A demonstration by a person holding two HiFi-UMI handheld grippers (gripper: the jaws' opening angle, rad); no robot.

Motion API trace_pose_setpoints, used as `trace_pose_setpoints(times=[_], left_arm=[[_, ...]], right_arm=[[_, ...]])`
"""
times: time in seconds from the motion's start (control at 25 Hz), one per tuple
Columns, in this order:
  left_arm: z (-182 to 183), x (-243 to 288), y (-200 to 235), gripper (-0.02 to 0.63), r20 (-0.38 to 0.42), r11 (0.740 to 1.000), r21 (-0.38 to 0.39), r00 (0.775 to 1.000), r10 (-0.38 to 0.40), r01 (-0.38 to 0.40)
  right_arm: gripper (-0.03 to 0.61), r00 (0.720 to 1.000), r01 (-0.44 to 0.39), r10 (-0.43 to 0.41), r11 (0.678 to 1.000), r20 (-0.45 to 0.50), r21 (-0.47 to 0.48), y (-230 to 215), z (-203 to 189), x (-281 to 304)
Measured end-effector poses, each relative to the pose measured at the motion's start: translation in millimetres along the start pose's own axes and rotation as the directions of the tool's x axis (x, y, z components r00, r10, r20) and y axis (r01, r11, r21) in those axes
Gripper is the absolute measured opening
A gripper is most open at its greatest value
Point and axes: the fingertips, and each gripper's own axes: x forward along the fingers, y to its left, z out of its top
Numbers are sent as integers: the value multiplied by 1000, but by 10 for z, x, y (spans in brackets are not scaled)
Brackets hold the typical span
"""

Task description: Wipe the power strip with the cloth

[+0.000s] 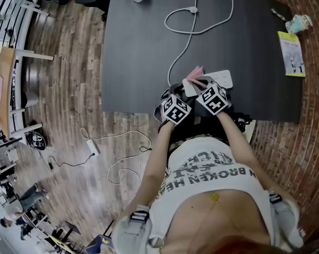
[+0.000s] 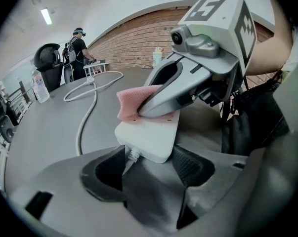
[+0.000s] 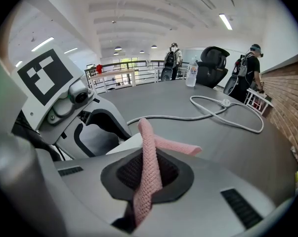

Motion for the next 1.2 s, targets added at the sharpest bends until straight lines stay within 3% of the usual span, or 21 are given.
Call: trace_pose_setpoints(times=[0.44, 1.2], left_arm=[[-1, 2, 7, 281, -5, 1000, -3, 1000, -13, 13], [11, 26, -5, 281, -7, 1000, -3, 1000, -25, 25]], right_arm=[[17, 996, 79, -78, 996, -33, 27, -253, -153, -123], [17, 989, 145, -142, 986, -40, 83, -525, -363, -273]])
